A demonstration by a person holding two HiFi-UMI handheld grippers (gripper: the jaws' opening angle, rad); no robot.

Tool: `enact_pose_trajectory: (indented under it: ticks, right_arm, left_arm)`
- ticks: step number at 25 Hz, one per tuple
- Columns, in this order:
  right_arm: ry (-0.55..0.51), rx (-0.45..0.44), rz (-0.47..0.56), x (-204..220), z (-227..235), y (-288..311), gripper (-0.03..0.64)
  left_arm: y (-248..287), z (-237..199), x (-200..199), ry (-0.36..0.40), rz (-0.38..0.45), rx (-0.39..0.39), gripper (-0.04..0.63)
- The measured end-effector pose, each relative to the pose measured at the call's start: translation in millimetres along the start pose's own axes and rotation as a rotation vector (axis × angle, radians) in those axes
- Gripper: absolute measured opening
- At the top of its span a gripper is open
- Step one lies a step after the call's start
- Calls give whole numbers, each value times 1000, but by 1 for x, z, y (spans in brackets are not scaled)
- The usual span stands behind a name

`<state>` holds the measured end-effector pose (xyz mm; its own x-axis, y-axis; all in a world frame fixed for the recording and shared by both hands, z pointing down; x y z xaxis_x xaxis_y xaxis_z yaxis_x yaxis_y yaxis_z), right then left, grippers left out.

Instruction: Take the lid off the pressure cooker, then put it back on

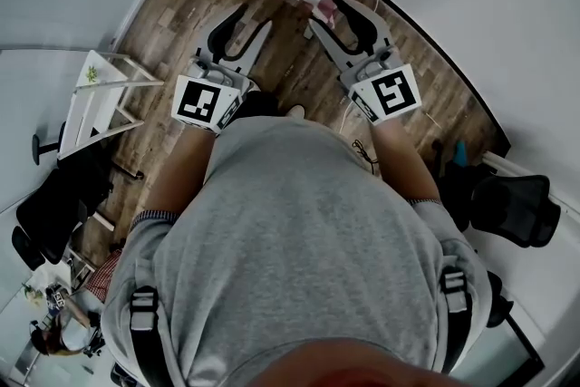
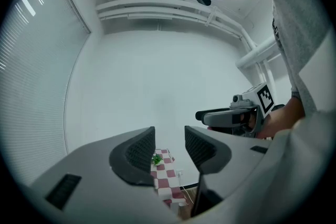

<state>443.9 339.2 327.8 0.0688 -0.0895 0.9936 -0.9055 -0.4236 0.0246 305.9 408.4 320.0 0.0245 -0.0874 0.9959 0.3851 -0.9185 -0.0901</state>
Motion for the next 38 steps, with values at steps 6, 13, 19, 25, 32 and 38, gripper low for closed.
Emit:
enact_pose_trajectory:
  ticks: [6, 13, 19, 25, 32, 38]
  right_arm:
    - [-6, -47, 8, -4, -5, 3, 293]
    - [-5, -77, 12, -6, -9, 11, 327]
    - [28, -69, 50, -16, -13, 38, 333]
    - [-3, -62, -33, 1, -7, 80, 333]
    - [1, -13, -61, -3, -8, 148, 333]
    - [-1, 37, -78, -9, -17, 198, 333]
  left_arm:
    - [0, -1, -4, -1, 2, -6, 280]
    - [-3, -7, -8, -10, -7, -23, 313]
    - [-6, -31, -5, -12, -14, -37, 313]
    - [-2, -82, 0, -13, -21, -32, 313]
    - [3, -155, -1, -18, -21, 24, 311]
    - [0, -211, -4, -29, -17, 71, 311]
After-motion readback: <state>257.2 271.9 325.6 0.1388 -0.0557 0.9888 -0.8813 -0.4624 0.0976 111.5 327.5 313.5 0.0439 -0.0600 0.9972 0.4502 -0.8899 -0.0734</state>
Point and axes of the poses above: the fingertips, and each gripper's own axes: y forward along the fingers, z to its right, x out of its underside, the point moved 4 cm from there along -y, backward along the fingers, and after that the axes turned 7 degrees about x, right-handed, at the moved point
